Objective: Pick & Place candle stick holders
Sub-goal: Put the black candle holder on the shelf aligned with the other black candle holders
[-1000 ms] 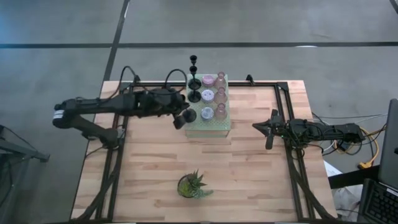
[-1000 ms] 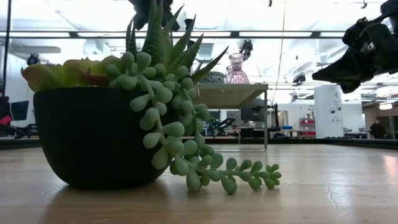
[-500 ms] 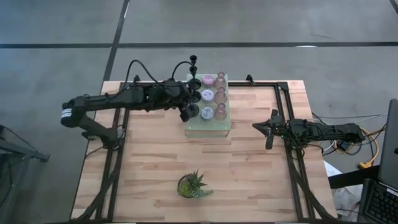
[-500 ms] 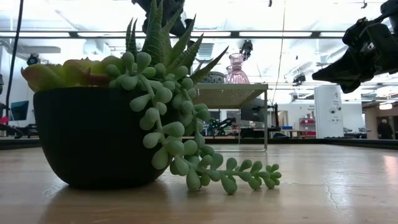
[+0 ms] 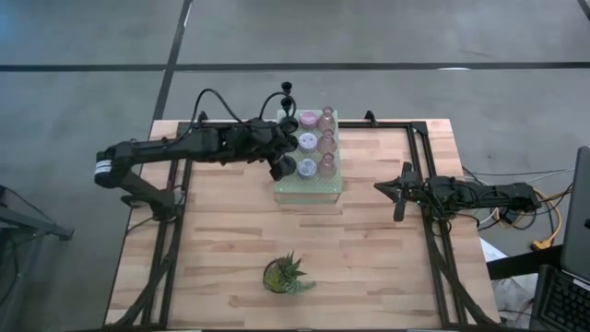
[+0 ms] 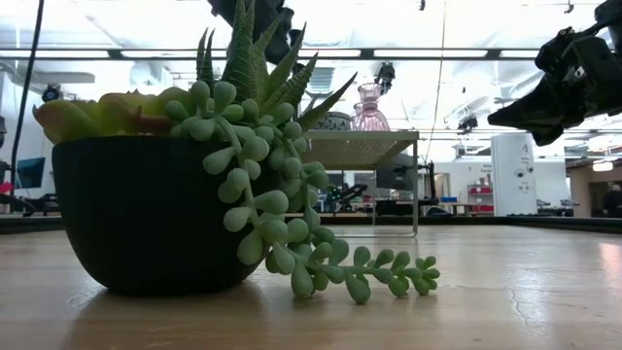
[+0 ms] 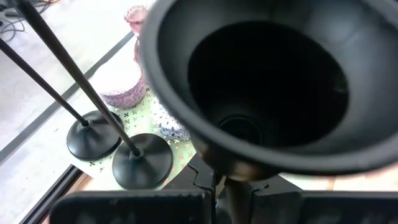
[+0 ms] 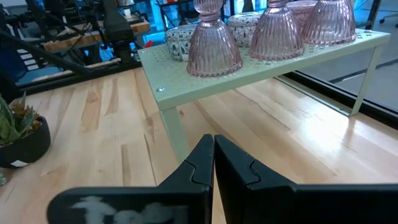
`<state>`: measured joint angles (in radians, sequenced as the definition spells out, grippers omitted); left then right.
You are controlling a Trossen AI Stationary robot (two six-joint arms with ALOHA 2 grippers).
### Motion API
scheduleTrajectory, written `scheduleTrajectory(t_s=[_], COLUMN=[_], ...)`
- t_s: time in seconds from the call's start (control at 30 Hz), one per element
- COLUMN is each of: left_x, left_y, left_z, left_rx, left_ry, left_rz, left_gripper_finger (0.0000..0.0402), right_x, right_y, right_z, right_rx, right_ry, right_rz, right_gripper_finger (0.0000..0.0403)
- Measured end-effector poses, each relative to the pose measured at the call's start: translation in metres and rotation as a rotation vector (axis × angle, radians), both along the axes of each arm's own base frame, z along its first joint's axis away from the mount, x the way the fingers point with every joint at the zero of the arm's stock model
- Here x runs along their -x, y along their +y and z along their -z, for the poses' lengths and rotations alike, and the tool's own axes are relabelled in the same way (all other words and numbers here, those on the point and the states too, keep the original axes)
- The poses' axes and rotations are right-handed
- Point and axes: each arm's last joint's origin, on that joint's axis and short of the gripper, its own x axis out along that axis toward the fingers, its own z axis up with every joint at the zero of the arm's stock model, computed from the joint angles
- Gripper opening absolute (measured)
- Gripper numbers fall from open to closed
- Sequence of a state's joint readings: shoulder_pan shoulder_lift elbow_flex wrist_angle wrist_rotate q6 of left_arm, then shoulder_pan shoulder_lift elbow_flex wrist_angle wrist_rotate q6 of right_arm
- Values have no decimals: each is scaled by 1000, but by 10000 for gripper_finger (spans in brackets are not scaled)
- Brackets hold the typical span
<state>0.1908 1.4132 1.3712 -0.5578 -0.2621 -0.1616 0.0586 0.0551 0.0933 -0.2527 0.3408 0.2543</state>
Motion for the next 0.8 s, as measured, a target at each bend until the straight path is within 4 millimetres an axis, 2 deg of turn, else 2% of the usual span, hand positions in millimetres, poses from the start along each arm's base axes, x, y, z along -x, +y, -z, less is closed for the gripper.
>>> scheduleTrajectory(t_s=[0.8], left_x=[-2], left_y=[6], left_z=[3], left_rx=[14], left_ry=[9], left_rz=[68], left_gripper_finger=[21], right_x=[0], right_y=[0], right_z=[0], right_rx=[0], right_ry=[0], right_rz=[0], right_gripper_finger=[9])
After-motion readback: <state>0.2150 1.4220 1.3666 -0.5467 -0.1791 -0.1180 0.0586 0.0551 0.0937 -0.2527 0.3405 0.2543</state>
